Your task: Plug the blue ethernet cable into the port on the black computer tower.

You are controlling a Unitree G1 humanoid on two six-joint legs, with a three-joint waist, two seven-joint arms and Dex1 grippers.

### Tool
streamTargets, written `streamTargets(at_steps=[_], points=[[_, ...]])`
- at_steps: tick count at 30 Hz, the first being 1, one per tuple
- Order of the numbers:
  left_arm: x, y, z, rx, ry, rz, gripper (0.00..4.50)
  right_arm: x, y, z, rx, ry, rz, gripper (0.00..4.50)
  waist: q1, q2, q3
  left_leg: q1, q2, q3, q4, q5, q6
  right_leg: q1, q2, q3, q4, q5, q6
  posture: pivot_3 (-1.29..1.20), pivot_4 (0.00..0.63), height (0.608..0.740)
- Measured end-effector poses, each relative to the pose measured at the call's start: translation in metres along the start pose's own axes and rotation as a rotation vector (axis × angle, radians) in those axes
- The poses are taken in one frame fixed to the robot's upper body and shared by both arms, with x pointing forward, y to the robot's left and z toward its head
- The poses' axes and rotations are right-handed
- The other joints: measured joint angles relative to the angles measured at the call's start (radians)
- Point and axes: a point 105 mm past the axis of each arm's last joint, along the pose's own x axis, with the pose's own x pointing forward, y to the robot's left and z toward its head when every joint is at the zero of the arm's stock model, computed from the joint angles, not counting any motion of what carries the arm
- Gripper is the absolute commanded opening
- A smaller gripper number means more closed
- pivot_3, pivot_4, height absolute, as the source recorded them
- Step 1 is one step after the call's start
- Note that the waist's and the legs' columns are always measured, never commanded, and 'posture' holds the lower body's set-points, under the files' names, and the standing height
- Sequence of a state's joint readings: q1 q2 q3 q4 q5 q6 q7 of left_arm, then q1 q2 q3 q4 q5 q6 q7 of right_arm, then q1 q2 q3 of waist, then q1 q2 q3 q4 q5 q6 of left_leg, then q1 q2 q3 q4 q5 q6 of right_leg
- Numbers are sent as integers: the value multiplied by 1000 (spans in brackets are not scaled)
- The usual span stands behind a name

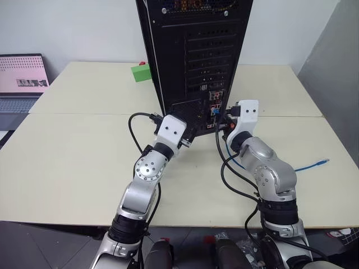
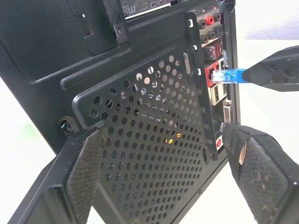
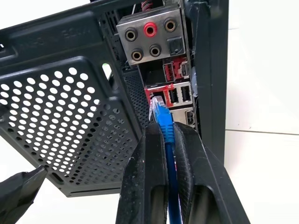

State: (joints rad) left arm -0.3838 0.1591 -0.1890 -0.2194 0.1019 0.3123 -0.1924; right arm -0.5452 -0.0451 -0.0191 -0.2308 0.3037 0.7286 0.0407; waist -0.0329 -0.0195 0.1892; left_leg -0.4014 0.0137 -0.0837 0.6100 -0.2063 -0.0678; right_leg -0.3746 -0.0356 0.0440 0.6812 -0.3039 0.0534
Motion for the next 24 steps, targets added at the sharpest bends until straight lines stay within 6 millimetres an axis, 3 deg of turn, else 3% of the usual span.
streamTargets(at_steps=[15,24], points=[[-1,0,-2,-2,6,0,4109,1,8,0,-12,-5,33,0,0,0,0,0,0,0,0,0,0,0,0,0,0,0,0,0,150,740],[-1,0,-2,-2,7,0,4109,3,2,-4,-33,3,5,0,0,0,0,0,0,0,0,0,0,0,0,0,0,0,0,0,150,740]])
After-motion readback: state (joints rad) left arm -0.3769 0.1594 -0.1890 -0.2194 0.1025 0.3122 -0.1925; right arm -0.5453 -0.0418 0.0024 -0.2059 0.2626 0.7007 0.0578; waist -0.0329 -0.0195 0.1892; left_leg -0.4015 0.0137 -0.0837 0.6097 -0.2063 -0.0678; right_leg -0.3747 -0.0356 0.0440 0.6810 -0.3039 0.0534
